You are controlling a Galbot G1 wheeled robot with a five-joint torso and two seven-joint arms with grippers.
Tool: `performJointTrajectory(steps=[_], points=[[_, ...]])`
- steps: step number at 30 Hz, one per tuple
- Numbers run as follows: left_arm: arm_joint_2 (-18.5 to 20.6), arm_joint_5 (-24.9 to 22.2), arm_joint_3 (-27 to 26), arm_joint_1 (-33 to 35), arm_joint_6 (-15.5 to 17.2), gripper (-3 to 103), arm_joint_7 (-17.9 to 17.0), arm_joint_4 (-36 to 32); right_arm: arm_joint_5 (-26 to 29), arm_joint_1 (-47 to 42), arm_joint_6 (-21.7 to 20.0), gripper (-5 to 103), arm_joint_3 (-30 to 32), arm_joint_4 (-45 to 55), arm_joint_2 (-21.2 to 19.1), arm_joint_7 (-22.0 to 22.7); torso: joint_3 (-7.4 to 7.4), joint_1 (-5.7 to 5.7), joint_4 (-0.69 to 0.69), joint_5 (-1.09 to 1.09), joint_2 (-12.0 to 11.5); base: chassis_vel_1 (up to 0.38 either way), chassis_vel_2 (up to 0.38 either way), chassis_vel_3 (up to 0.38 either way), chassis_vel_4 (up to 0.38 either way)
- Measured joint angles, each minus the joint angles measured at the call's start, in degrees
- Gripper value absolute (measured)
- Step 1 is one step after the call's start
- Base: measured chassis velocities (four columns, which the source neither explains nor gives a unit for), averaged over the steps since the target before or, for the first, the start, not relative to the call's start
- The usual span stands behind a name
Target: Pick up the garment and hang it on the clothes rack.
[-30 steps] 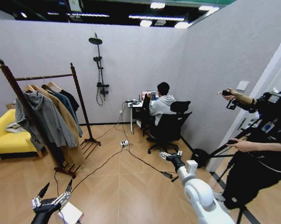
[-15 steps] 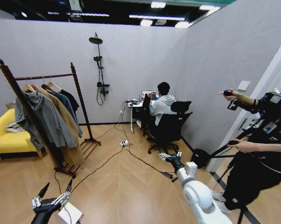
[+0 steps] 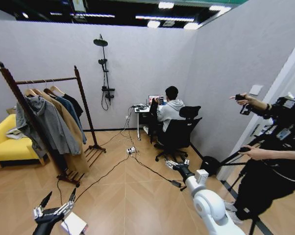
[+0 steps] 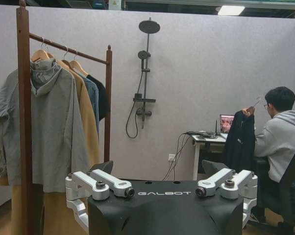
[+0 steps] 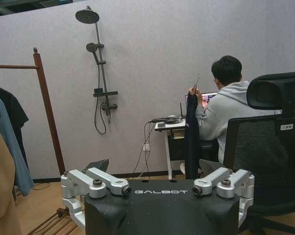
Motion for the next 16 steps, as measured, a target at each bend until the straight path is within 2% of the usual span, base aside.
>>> performJointTrajectory(steps=[16], points=[[0.0,0.0,0.0,0.0,0.0,100,0.0,0.0,-0.3,-2.3,0.0,100,1.9,1.4,0.2,0.0,0.00,0.00,0.00,0.00,0.0,0.000,0.000,0.000,0.000]])
